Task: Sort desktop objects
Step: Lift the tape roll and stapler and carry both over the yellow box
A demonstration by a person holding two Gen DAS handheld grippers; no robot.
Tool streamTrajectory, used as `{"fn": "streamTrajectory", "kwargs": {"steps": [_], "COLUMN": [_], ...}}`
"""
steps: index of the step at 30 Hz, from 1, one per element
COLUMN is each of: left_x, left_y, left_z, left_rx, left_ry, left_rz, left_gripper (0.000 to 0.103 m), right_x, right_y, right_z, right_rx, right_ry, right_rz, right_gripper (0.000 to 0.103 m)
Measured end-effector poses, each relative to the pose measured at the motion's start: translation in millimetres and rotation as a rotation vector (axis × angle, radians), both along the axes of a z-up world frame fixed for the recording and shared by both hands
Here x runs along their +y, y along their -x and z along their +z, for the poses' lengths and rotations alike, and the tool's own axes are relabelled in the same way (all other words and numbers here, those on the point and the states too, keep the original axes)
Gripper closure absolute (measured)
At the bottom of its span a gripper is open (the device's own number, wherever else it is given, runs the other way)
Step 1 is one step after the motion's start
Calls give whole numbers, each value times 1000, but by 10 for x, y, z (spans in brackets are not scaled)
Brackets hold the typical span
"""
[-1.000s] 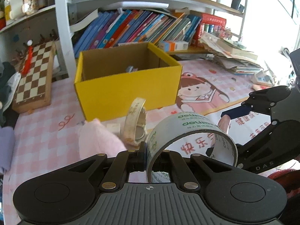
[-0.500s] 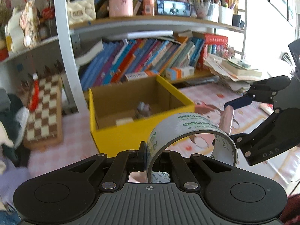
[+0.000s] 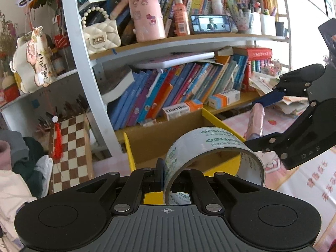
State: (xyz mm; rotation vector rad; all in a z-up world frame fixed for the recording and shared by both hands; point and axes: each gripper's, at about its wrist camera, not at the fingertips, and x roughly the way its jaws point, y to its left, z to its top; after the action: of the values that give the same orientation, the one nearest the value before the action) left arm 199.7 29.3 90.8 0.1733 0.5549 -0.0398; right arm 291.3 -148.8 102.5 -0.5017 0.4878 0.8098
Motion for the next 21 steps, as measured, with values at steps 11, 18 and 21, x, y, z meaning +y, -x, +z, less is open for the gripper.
{"fn": "streamTrajectory", "kwargs": {"steps": [11,18,21], "left_x": [105,181,196], "left_y": [-538,-930,-1090], "left_z": [19,-181,-287], "left_rx": [3,68,100], "left_ry": [-30,-52,-61], "left_rz": [44,83,93], "left_gripper": [99,98,98], "right_x": [255,451,517], "right_y": [-645,-934,-1043], "right_z": [18,-213,-341], "right_rx": [-9,5,20], "right_ry": [-18,46,77], "right_rz": [4,33,49], "right_gripper": [27,27,27]}}
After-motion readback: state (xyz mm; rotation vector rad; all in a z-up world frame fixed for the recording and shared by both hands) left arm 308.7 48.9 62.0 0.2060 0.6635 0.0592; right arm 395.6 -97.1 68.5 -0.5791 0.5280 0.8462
